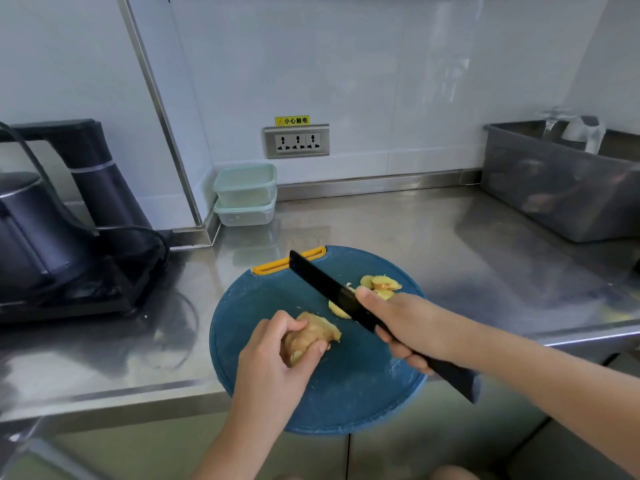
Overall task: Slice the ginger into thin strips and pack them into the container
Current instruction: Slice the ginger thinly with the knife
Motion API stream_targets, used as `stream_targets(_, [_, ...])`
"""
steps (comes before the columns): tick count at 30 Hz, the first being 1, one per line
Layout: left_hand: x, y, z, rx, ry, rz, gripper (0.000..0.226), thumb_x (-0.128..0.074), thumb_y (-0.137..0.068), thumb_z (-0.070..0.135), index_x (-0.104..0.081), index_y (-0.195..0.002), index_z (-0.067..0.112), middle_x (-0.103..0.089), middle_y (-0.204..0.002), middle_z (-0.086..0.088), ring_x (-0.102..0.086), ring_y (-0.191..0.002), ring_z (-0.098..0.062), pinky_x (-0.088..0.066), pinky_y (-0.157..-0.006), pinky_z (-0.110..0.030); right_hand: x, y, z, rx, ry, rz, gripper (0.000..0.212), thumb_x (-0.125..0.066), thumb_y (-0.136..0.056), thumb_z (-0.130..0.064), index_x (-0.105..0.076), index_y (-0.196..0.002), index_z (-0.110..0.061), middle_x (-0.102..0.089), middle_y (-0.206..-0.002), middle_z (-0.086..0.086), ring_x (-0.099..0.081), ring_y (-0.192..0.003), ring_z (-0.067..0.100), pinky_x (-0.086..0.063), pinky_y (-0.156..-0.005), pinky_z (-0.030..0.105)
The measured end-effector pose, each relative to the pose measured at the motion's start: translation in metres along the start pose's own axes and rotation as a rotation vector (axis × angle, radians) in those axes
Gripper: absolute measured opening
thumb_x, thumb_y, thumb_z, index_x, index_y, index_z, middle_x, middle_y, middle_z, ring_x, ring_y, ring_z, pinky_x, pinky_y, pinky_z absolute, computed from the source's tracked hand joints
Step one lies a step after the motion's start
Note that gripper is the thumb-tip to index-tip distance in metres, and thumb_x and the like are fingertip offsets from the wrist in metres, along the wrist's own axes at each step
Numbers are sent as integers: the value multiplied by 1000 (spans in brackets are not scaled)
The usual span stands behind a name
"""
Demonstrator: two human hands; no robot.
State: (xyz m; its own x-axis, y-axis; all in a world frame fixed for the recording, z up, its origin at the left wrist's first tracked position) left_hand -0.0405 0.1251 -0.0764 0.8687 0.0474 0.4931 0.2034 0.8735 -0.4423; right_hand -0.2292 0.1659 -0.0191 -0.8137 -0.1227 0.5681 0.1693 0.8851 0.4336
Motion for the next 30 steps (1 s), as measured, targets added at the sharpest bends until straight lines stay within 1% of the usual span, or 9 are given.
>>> stream_targets(5, [2,0,5,9,-9,-14,27,-74,-71,41,-51,-84,34,-62,-96,14,-64,-82,-7,-54,-68,-33,17,1,-3,-33,-197,-149,54,-47,-89,-65,-41,-67,-16,-36,-49,-2,-30,-37,13,-30,-37,21])
stream_targets(9, [2,1,6,20,-20,-11,27,-73,-72,42,-52,-86,34,-61,-97,17,-63,-85,-5,-55,-71,-32,30,-7,-6,58,-15,-130,50,-54,-90,-56,-44,-64,-14,-43,-49,1,-34,-38,13,-33,-39,21])
stream_targets(16, [2,-1,7,37,-30,-20,30,-75,-70,43,-51,-86,36,-62,-97,16,-63,-84,-4,-53,-71,-27,39,-10,-10,145,319,-48,60,-48,-91,-60,-50,-64,-6,-51,-43,2,-44,-33,17,-44,-50,24])
stream_targets(19, [1,-1,10,41,-93,-31,43,-83,-63,43,-51,-90,35,-54,-95,17,-58,-80,-3,-44,-68,-11,43,-8,-9,190,367,2,53,-53,-89,-58,-48,-78,-6,-52,-43,-1,-43,-30,14,-43,-44,24])
stream_targets(21, [1,-2,11,58,-109,-37,48,-86,-60,38,-51,-92,33,-52,-96,18,-56,-80,-2,-40,-68,-8,44,-8,-6,221,354,26,43,-59,-88,-52,-46,-99,-12,-53,-53,2,-41,-29,12,-40,-40,23])
stream_targets(23, [2,-3,10,80,-85,-45,44,-86,-63,34,-51,-90,33,-56,-96,19,-58,-82,-2,-41,-67,-9,43,-8,-4,268,331,32,35,-59,-91,-37,-44,-122,-28,-57,-71,8,-41,-31,12,-41,-38,25])
stream_targets(26, [8,-7,8,182,54,-83,32,-82,-69,35,-56,-88,31,-67,-92,16,-64,-79,-2,-48,-67,-16,42,-9,-2,323,276,30,43,-50,-95,-15,-45,-127,-43,-55,-74,12,-42,-36,15,-42,-39,25])
stream_targets(28, [11,-11,10,224,155,-152,30,-77,-70,41,-59,-88,26,-69,-88,12,-64,-71,-3,-48,-62,-18,43,-10,-1,316,258,26,38,-48,-94,-11,-48,-120,-39,-51,-65,10,-41,-34,15,-41,-37,25])
stream_targets(30, [13,-13,13,191,145,-239,32,-70,-70,50,-61,-89,26,-69,-87,14,-64,-75,-1,-47,-64,-17,44,-13,1,282,233,28,17,-52,-93,-11,-56,-108,-18,-47,-56,8,-39,-32,16,-37,-36,24])
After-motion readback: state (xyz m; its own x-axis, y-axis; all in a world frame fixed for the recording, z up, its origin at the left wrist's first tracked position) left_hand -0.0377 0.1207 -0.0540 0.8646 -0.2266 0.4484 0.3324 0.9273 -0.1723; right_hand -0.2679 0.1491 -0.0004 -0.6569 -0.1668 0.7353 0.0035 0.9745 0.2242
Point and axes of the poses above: each hand's wrist, its own y-axis away from the middle knuckle, its own x-axis out of the back of the hand, z = x × y, the point moved 4 cm from there along -y, towards the middle knuckle
